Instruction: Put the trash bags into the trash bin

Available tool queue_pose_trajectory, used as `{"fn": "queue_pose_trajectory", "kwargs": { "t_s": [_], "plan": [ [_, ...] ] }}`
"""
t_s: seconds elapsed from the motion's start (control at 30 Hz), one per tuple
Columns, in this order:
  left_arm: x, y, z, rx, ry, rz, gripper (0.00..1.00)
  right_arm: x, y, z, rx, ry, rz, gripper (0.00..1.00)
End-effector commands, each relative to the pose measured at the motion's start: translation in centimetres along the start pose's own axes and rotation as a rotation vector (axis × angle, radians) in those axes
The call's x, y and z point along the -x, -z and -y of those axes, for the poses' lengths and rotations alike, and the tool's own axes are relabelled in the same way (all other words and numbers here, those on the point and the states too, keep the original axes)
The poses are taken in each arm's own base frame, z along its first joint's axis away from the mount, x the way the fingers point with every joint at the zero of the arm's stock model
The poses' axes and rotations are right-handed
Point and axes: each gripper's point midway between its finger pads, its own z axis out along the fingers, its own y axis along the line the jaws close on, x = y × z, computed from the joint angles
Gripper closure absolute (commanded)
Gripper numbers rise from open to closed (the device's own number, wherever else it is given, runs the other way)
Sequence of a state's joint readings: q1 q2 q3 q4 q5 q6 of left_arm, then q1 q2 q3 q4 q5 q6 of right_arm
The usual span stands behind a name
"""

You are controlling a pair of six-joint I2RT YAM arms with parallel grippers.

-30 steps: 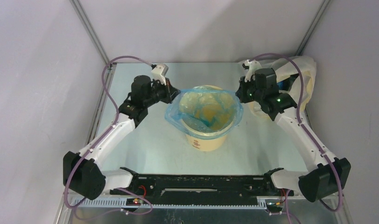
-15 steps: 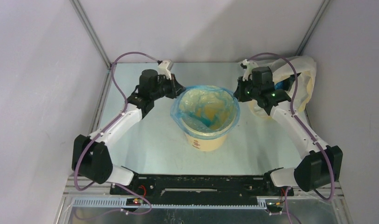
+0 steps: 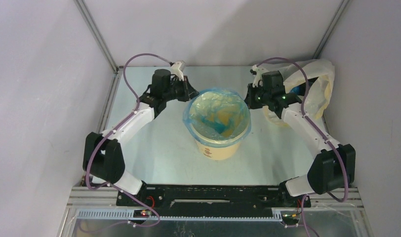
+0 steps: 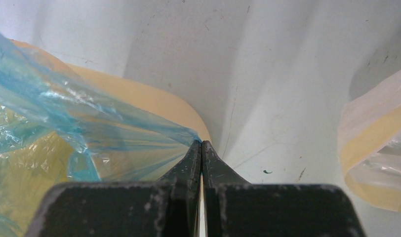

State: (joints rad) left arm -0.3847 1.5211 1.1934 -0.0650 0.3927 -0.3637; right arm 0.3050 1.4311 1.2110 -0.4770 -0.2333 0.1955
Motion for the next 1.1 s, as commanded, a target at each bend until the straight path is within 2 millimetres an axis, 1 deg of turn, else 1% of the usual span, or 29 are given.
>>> {"fn": "queue_pose_trajectory", "kwargs": {
  "t_s": [0.0, 0.27, 0.43, 0.57, 0.73, 0.8, 0.97, 1.07],
  "plan": [
    [0.0, -0.1, -0.4, 0.011, 0.034, -0.024, 0.9, 1.3, 0.1, -0.4, 0.021, -0.008, 0.03, 1.0],
    [-1.9, -0.3, -1.2, 0.034, 0.075, -0.082, 0.91, -0.1, 0.4, -0.4, 0.026, -0.021, 0.018, 1.0],
    [-2.9, -0.5, -1.7, 0.045, 0.088, -0.117, 0.9, -1.1, 0.5, 0.1, 0.005, -0.024, 0.004, 1.0],
    [-2.9, -0.4, -1.8, 0.052, 0.093, -0.115, 0.85, -1.5, 0.7, 0.3, -0.006, -0.029, 0.007, 1.0],
    [-2.4, -0.1, -1.8, 0.062, 0.086, -0.098, 0.83, -0.9, 1.0, 0.2, -0.005, -0.023, 0.035, 1.0],
    [-2.6, -0.1, -2.0, 0.07, 0.088, -0.103, 0.83, -1.1, 0.8, 0.3, -0.011, -0.032, 0.025, 1.0],
    [-3.7, -0.7, -2.7, 0.079, 0.113, -0.106, 0.83, -2.5, -0.6, 0.8, -0.015, -0.06, -0.012, 1.0],
    [-4.0, -0.9, -2.8, 0.073, 0.119, -0.099, 0.83, -2.6, -0.9, 0.9, -0.017, -0.067, -0.008, 1.0]
  ]
}}
